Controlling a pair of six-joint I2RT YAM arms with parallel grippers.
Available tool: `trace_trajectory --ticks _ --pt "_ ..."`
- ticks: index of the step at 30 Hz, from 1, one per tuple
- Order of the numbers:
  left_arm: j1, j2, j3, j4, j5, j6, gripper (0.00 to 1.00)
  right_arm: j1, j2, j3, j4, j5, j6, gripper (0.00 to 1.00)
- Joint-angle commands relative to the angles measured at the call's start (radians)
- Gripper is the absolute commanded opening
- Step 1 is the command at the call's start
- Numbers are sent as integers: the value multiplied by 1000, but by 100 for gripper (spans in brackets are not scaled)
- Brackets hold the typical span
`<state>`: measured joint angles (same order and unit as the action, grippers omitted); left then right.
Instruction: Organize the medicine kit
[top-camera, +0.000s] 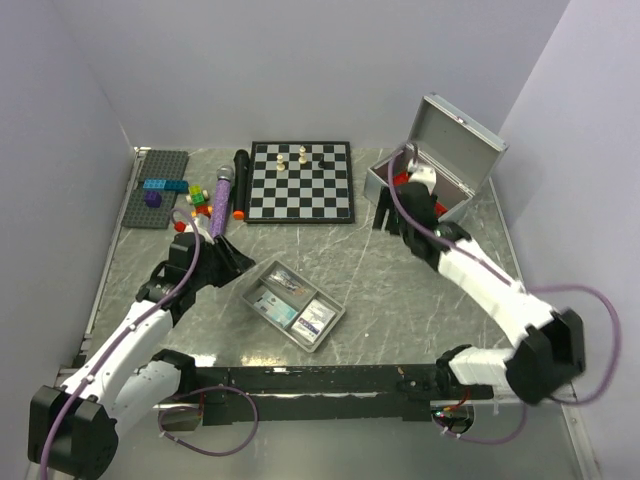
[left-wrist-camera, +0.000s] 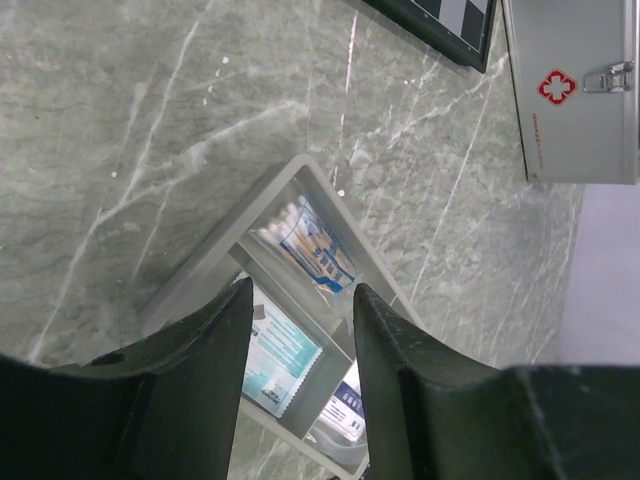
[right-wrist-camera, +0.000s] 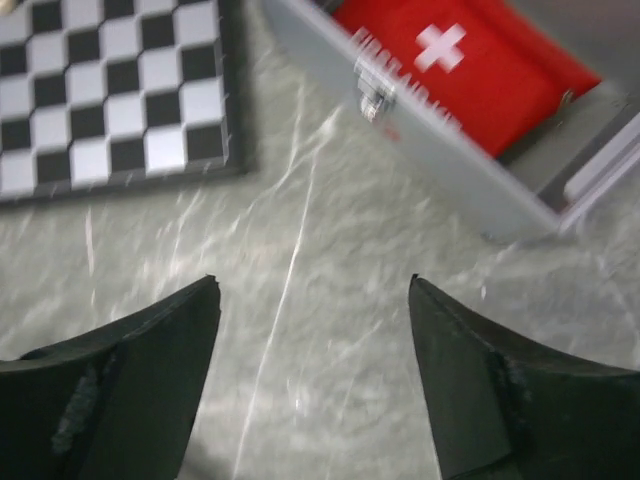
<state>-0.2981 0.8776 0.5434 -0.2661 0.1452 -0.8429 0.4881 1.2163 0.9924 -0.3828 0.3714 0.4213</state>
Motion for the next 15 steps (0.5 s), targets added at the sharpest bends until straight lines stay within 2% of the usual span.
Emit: trace_trajectory --ticks 1,7,12,15 --pt "-6 0 18 56 53 -2 50 -91 201 234 22 64 -38 84" --pt "-6 -12 -14 96 96 -15 50 -132 501 535 -100 81 -160 84" --pt "-15 -26 -39 97 108 -7 50 -146 666 632 -133 109 -295 82" --pt "-16 -26 -46 94 105 -4 50 -148 678 580 -95 92 -317 76"
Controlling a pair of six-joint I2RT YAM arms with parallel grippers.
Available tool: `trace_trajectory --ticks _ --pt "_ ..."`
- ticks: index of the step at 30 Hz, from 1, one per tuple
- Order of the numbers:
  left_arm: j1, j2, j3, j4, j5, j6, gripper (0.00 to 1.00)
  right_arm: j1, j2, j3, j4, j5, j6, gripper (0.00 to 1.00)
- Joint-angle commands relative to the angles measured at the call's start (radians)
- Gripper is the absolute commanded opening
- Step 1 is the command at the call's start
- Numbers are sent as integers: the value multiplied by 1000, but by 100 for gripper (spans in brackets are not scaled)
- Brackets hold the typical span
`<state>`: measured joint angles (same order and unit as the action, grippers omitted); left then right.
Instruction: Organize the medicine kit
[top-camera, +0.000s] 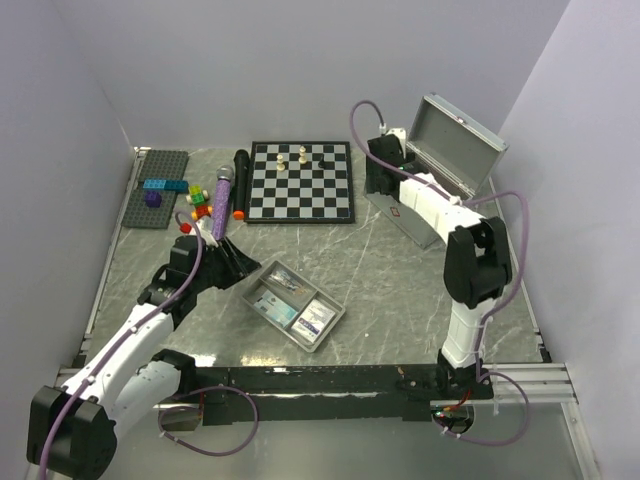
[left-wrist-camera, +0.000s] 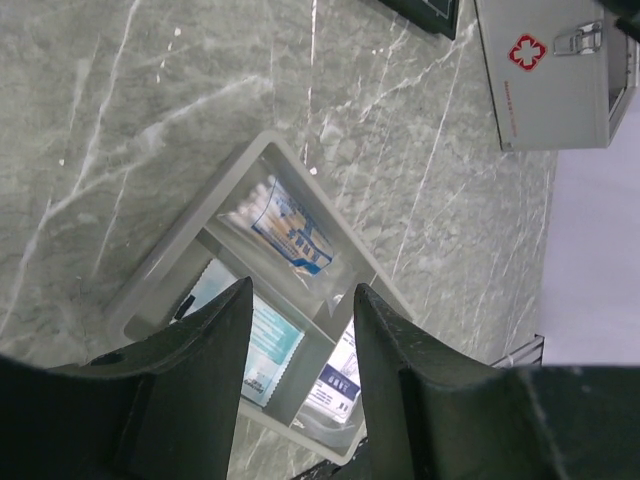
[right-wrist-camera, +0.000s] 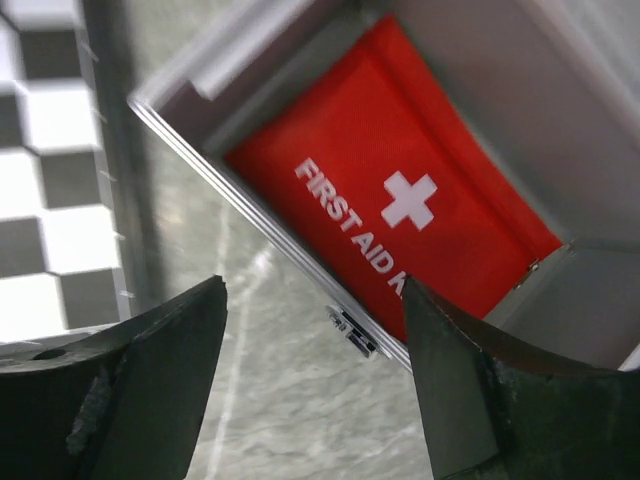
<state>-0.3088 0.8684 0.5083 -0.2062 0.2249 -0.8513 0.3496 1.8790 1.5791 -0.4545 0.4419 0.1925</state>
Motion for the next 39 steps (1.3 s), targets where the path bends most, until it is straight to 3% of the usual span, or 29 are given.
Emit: trace_trajectory --ticks 1,6,8,11,13,24,36,39 --pt "-6 -11 -13 34 30 3 50 -11 12 -23 -16 17 -82 75" --pt "-9 15 -14 48 51 6 50 -11 14 -76 -32 21 -51 73" --pt "-7 26 -14 50 54 5 50 -11 16 -82 -56 20 -28 65" --pt "-9 29 -11 48 62 5 49 -8 -17 -116 -85 0 28 42" --pt "-9 29 -7 39 62 6 49 2 -58 -168 -90 -2 64 33" --pt "-16 27 -10 37 62 6 49 97 -288 -384 -142 23 127 13" --pt "-27 15 21 -35 5 27 48 429 -498 -573 -239 69 232 6" --pt "-74 32 42 -64 -41 60 49 483 -549 -611 -257 69 268 6"
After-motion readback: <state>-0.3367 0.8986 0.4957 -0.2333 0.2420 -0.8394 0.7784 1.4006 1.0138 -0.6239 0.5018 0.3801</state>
